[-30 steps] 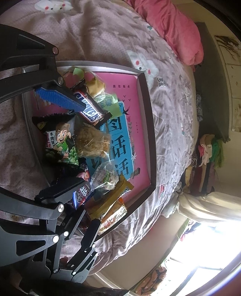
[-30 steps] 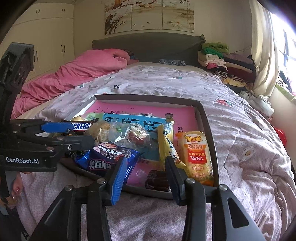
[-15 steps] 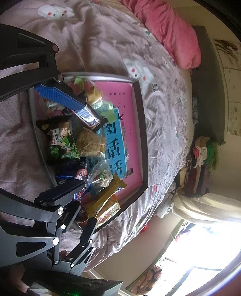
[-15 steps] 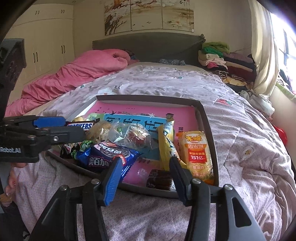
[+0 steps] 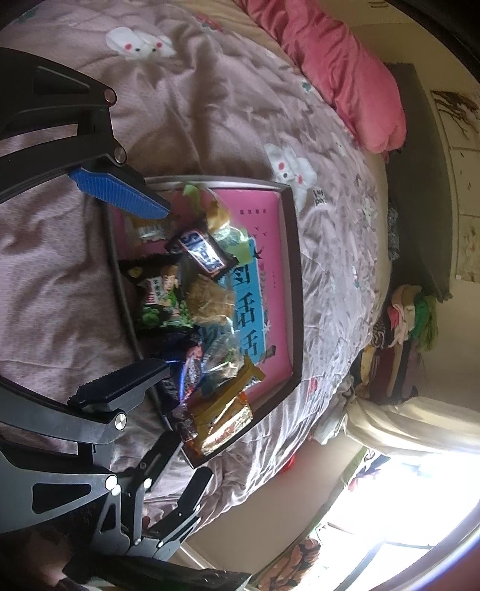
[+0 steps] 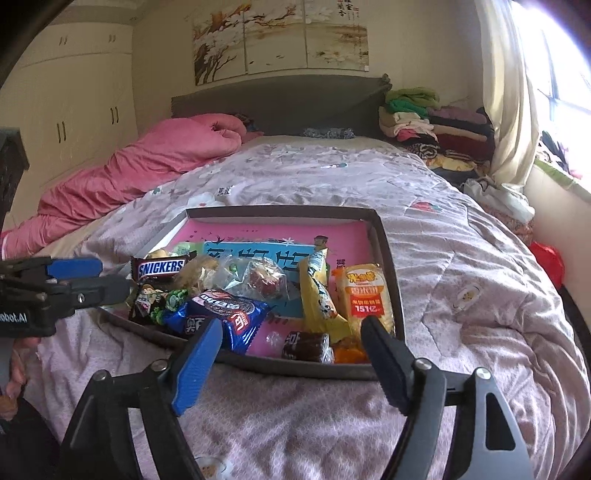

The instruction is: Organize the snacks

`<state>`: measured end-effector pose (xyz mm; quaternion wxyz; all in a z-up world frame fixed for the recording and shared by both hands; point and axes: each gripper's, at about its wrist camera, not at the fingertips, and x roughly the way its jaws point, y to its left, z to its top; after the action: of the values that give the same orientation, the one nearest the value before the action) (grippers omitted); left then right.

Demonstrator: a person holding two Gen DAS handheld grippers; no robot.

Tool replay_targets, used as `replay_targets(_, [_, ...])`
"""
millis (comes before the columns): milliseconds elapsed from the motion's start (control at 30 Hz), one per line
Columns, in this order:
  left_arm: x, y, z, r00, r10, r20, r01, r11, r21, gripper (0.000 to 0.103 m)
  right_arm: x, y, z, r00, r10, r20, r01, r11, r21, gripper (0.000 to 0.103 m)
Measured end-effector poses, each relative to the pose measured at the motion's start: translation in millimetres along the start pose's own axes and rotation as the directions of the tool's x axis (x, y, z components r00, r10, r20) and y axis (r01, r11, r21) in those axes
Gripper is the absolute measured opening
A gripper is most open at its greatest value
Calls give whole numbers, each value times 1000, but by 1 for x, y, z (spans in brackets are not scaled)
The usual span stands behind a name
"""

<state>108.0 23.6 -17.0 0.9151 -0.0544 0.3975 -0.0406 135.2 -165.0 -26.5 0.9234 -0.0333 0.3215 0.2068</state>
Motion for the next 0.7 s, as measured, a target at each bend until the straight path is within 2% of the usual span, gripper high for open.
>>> replay_targets(200, [-8,-3,-17,999,-5,-34,5,1000,-23,79,-14,0,-2,999,38,-32,-36,997,74,88])
replay_targets(300, [-13,-3,-27,999,17,-49,-19,999,-45,79,-22,6,-6,997,50,-58,-44,995,90,90])
replay_targets(467, [-17,-7,-40,995,39,-89,-45,997,-64,79,-30,19,-12,994,21,-106,-13,997,71,91])
replay_targets(700, [-29,-11,-50,995,40,-96,-46,997,-59,79,-42,20,-18,989,-20,-144,38,992,119,93])
